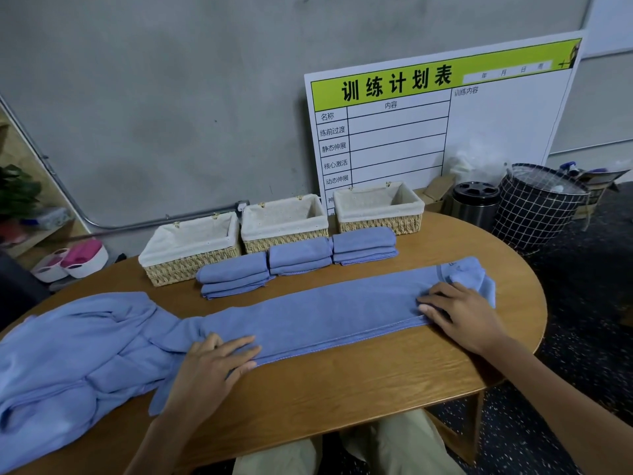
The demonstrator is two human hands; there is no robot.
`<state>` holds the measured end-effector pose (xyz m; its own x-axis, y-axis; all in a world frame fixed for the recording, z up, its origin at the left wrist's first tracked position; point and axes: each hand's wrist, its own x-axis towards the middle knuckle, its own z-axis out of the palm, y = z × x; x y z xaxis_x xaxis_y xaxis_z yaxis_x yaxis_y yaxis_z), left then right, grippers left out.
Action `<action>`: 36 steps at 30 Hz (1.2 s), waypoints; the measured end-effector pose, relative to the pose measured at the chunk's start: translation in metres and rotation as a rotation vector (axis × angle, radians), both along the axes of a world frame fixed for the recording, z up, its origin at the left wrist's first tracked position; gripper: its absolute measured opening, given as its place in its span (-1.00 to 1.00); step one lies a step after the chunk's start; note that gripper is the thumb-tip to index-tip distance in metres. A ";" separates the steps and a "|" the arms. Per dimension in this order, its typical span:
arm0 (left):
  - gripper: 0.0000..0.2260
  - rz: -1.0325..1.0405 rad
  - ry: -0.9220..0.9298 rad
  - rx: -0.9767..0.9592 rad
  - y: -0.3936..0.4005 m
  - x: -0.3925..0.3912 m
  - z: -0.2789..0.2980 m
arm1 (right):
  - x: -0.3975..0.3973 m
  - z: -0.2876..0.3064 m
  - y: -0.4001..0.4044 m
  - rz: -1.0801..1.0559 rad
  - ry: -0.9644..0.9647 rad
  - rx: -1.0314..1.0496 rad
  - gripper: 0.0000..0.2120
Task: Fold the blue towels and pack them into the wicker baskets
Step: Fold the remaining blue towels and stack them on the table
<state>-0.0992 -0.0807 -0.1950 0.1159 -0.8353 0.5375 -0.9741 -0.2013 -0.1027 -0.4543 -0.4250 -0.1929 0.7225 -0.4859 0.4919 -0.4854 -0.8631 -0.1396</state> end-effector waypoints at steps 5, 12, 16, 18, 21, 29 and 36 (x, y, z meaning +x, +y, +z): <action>-0.40 0.097 -0.022 0.070 -0.002 -0.007 0.004 | -0.001 0.008 0.009 -0.213 -0.024 -0.126 -0.56; -0.59 0.164 0.092 -0.011 -0.031 -0.036 0.037 | 0.001 0.009 0.009 -0.305 0.053 -0.082 -0.57; -0.58 0.188 0.057 0.127 -0.066 -0.053 0.031 | -0.001 0.007 0.006 -0.313 0.097 -0.041 -0.60; -0.53 0.244 0.090 0.227 -0.069 -0.054 0.019 | 0.000 0.006 0.005 -0.343 0.096 -0.029 -0.69; -0.44 0.303 0.151 0.277 -0.057 -0.052 0.010 | 0.001 0.004 0.005 -0.393 0.046 -0.013 -0.77; -0.22 0.287 0.232 0.363 -0.090 -0.072 0.049 | 0.000 0.002 -0.002 -0.528 0.087 -0.036 -0.76; -0.03 0.184 0.379 0.502 -0.111 -0.088 0.013 | -0.008 0.004 -0.004 -0.542 0.082 -0.025 -0.73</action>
